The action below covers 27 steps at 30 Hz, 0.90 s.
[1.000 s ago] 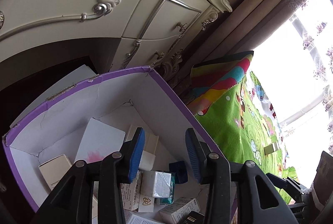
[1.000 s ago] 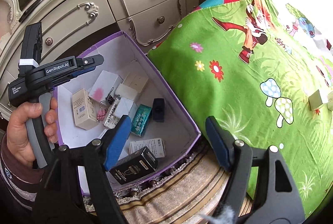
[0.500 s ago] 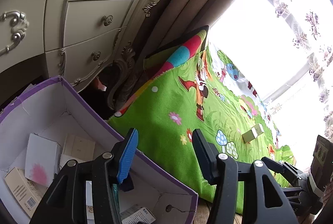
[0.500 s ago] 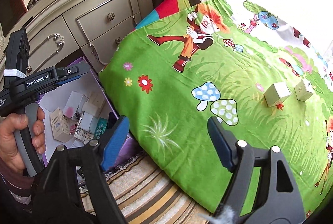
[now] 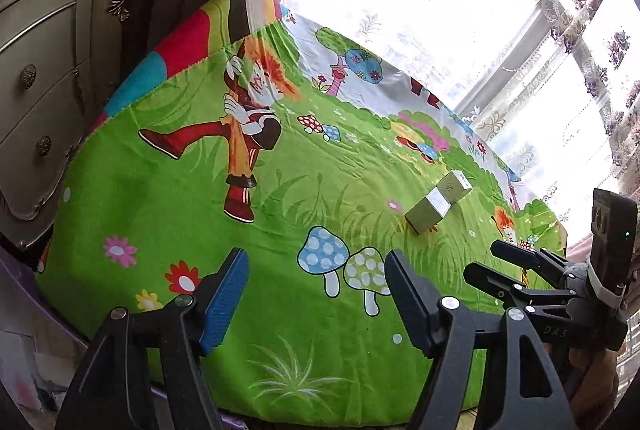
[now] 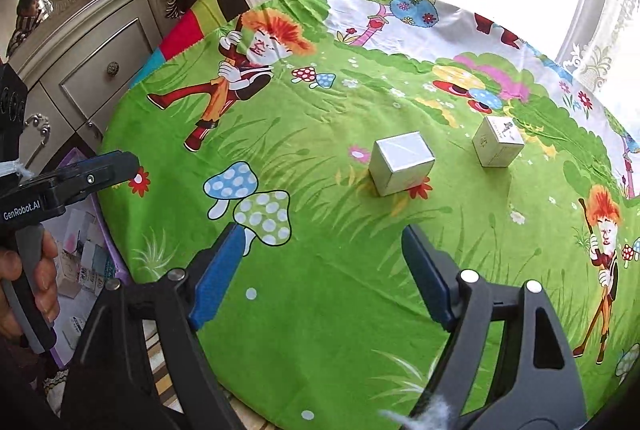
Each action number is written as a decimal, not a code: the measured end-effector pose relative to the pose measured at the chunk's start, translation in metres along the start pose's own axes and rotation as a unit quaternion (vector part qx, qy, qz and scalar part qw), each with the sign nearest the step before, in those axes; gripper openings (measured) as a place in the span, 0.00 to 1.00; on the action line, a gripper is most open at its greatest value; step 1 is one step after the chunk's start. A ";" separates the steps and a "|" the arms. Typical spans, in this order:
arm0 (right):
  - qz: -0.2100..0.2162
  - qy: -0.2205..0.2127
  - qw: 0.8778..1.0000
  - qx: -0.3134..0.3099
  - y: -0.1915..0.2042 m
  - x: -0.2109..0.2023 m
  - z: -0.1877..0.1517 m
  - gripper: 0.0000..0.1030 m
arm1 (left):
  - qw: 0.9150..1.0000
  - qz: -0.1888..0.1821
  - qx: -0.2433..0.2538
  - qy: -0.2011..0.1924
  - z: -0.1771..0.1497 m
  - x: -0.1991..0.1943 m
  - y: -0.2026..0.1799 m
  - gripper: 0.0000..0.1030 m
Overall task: Organize rigid objects
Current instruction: 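Move both tools back toward the last two cubes on the sheet, then grasp the JIYIN MUSIC cube with the right tool while the left tool grasps the silver cube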
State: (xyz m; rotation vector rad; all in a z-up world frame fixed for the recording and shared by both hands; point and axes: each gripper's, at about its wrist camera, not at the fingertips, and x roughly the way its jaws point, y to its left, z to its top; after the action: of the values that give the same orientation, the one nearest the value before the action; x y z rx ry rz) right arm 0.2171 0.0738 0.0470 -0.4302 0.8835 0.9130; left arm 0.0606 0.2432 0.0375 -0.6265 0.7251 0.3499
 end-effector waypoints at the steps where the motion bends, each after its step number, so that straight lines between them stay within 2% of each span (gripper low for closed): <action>1: -0.005 -0.001 1.000 0.010 -0.012 0.001 0.001 0.81 | 1.000 -0.002 0.007 0.004 0.001 0.006 -0.006 0.69; 8: -0.043 -0.011 0.997 0.057 -0.081 0.012 0.016 0.82 | 0.996 -0.020 0.078 0.029 0.012 0.053 -0.056 0.71; 15: -0.075 -0.021 0.993 0.086 -0.135 0.035 0.041 0.83 | 0.983 -0.035 0.174 0.046 0.020 0.097 -0.110 0.72; 19: -0.080 -0.023 0.994 0.073 -0.146 0.055 0.059 0.83 | 0.977 -0.032 0.206 0.047 0.026 0.119 -0.131 0.72; 25: -0.094 0.001 0.994 0.047 -0.149 0.094 0.070 0.82 | 0.972 -0.014 0.227 0.061 0.031 0.154 -0.141 0.72; 27: -0.097 0.011 0.994 0.045 -0.151 0.103 0.070 0.74 | 0.971 -0.016 0.233 0.060 0.031 0.159 -0.144 0.72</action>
State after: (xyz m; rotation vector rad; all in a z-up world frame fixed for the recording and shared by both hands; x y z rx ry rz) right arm 0.4067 0.0866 -0.0009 -0.4411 0.8824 0.6884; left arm 0.2602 0.1661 0.0022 -0.2146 0.8770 0.1033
